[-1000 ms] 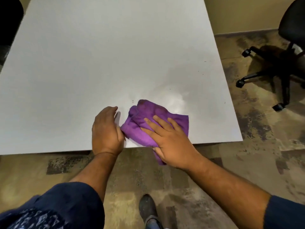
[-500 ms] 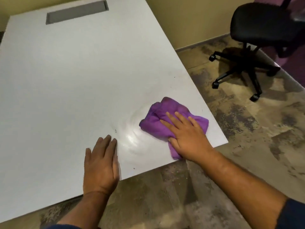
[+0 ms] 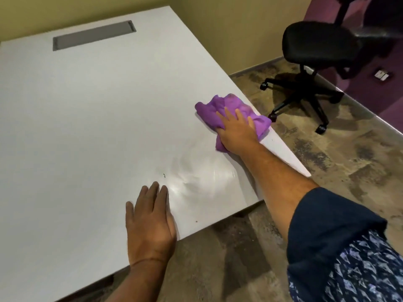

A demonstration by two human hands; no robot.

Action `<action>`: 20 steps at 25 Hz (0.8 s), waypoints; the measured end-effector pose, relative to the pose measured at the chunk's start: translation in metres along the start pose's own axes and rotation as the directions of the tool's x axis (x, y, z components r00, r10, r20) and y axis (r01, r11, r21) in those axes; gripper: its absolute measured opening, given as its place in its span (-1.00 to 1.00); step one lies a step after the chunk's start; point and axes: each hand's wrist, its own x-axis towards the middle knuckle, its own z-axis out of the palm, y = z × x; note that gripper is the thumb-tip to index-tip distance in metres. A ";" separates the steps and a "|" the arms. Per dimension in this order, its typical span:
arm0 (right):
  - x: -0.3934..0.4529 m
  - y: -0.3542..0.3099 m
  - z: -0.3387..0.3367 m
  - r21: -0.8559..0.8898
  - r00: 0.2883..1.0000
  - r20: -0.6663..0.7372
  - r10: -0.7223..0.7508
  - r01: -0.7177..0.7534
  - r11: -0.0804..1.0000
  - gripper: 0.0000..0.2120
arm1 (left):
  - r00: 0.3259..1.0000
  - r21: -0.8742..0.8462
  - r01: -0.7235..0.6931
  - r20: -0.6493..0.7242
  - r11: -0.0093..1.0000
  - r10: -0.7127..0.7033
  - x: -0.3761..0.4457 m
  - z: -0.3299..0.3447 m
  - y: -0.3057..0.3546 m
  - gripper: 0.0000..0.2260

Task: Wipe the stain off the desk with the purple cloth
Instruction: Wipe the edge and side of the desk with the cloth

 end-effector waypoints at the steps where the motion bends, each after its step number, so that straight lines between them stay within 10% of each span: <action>1: -0.018 -0.006 0.006 0.005 0.997 0.009 -0.074 0.074 0.997 -0.43 | 1.000 0.005 0.008 0.007 1.000 -0.008 -0.001 -0.002 0.001 -0.60; 13: -0.240 0.011 0.052 0.298 0.964 -0.240 -0.116 0.186 0.936 -0.48 | 0.969 -0.251 -0.219 0.062 0.943 0.241 -0.011 -0.013 -0.006 -0.75; 20: -0.312 0.029 0.088 0.910 0.675 -0.414 0.610 0.287 0.299 -0.66 | 0.630 -0.196 -0.731 0.176 0.654 0.757 0.046 0.003 0.099 -0.68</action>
